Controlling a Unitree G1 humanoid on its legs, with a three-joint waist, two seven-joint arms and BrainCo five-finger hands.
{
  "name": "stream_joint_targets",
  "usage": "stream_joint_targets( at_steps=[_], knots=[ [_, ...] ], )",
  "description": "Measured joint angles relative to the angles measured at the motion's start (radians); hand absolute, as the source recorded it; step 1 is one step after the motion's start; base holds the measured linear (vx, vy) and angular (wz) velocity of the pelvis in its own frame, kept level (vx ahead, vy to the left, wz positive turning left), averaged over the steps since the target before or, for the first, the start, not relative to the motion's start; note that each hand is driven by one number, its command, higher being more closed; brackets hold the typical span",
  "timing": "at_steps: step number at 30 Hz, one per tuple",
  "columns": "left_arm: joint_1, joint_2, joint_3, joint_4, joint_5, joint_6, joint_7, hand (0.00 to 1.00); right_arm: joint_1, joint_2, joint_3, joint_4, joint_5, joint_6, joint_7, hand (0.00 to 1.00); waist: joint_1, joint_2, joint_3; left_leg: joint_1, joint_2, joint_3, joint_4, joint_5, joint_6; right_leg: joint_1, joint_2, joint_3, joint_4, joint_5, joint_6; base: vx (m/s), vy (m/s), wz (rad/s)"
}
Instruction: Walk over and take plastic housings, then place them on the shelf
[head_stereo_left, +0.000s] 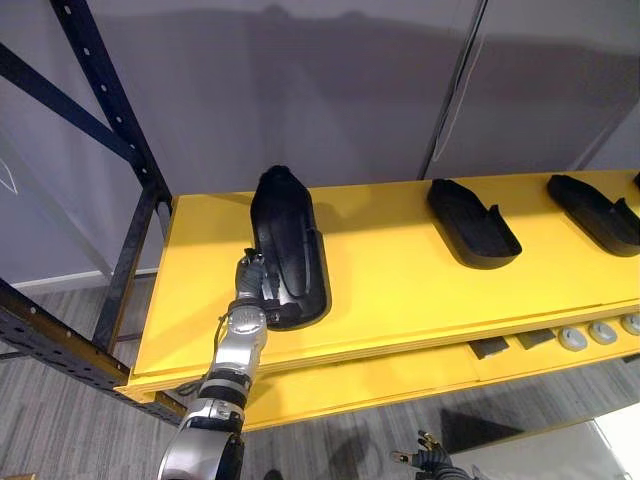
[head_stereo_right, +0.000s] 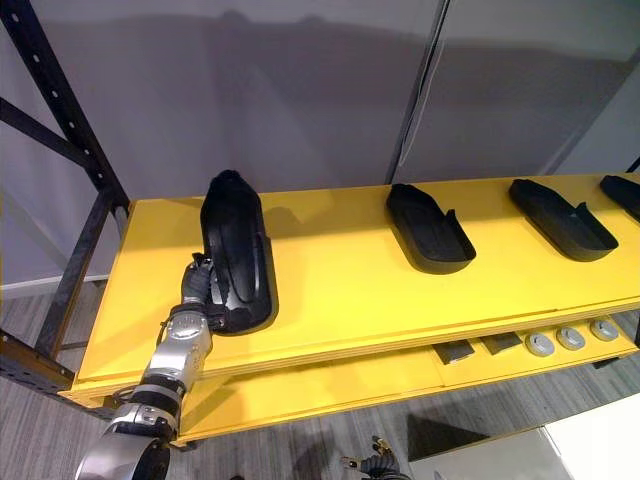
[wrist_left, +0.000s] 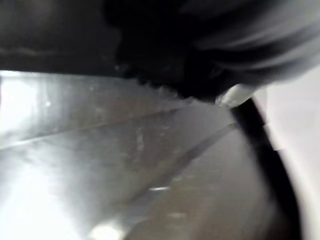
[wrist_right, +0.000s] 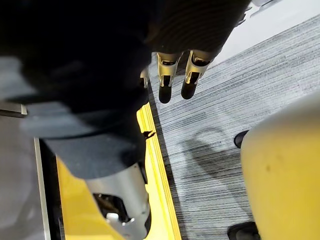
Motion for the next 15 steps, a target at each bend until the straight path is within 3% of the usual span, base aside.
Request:
stream_joint_targets(
  at_steps=[15],
  knots=[
    [-0.05, -0.01, 0.035, 0.011, -0.023, 0.003, 0.044, 0.0, -0.008, 0.002, -0.001, 0.012, 0.0, 0.0, 0.002, 0.0, -0.001, -0.006, 0.004, 0.004, -0.005, 0.001, 0.001, -0.003, 0.006, 0.024, -0.003, -0.003, -0.017, 0.003, 0.005, 0.02, -0.002, 0.0]
  ],
)
